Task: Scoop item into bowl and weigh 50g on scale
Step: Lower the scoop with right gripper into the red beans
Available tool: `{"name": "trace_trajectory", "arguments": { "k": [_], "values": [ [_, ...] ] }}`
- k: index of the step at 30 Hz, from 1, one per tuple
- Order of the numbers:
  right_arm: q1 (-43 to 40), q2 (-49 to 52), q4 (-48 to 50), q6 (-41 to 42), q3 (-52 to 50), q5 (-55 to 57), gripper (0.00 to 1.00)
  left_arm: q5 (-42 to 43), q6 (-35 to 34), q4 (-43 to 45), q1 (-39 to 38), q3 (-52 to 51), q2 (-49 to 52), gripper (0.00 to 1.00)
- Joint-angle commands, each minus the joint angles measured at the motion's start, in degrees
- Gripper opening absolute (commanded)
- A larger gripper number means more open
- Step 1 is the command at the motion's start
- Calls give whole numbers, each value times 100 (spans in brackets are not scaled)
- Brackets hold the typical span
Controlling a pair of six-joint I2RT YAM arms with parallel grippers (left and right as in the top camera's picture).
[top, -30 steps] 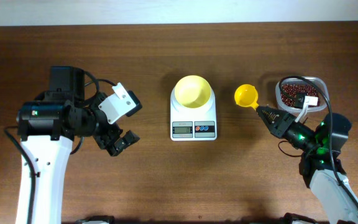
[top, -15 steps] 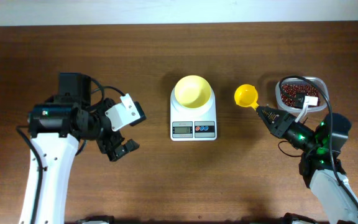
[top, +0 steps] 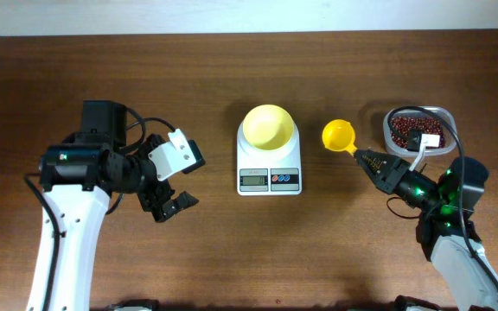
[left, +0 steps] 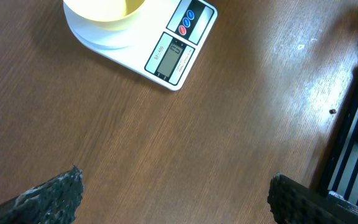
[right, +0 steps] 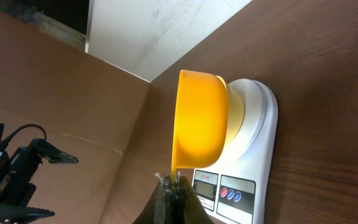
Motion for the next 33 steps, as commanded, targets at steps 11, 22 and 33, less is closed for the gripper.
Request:
{"name": "trace_trajectory", "arguments": {
  "k": [11, 22, 33],
  "values": [
    [-26, 4, 37, -85, 83, -181, 4, -227, 50, 173, 31, -28, -28, 99],
    [-26, 4, 37, -85, 83, -155, 4, -94, 50, 361, 28, -393, -22, 99],
    [-26, 4, 590, -704, 111, -31, 4, -7, 50, 422, 28, -398, -24, 99]
  ]
}}
